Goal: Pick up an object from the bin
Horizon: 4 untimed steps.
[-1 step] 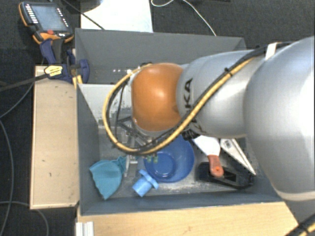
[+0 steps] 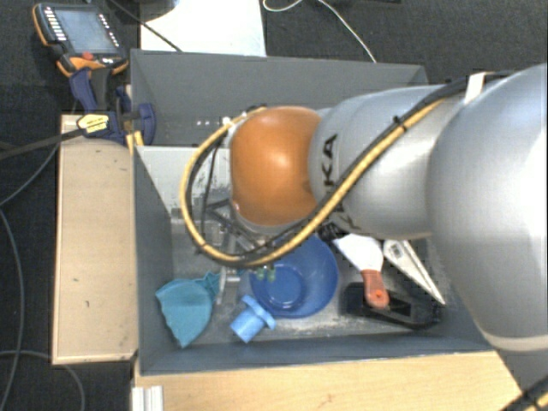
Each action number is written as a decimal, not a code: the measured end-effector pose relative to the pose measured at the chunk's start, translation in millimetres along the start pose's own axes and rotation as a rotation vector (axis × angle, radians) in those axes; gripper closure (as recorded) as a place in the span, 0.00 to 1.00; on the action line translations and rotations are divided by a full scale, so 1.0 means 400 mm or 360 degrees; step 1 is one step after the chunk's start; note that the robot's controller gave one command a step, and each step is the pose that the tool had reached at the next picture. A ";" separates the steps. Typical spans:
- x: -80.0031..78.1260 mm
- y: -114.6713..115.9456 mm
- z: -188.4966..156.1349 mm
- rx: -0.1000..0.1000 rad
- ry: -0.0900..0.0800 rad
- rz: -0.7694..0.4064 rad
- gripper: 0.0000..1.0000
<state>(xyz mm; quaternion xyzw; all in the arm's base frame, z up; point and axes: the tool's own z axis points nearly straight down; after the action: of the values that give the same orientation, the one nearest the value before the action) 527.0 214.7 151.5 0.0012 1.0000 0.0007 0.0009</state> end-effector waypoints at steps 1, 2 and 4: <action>-0.001 -0.001 0.003 -0.0001 -0.0001 -0.0002 0.00; -0.017 -0.050 0.036 0.0000 0.0002 0.0045 0.00; -0.025 -0.116 0.199 -0.0002 -0.0003 -0.0351 0.00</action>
Offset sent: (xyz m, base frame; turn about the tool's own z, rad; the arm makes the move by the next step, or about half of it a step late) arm 0.0137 -0.0348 0.0315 0.0540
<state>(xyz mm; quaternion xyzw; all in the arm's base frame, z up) 536.9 168.5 71.8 -0.1089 0.9941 0.0011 0.0020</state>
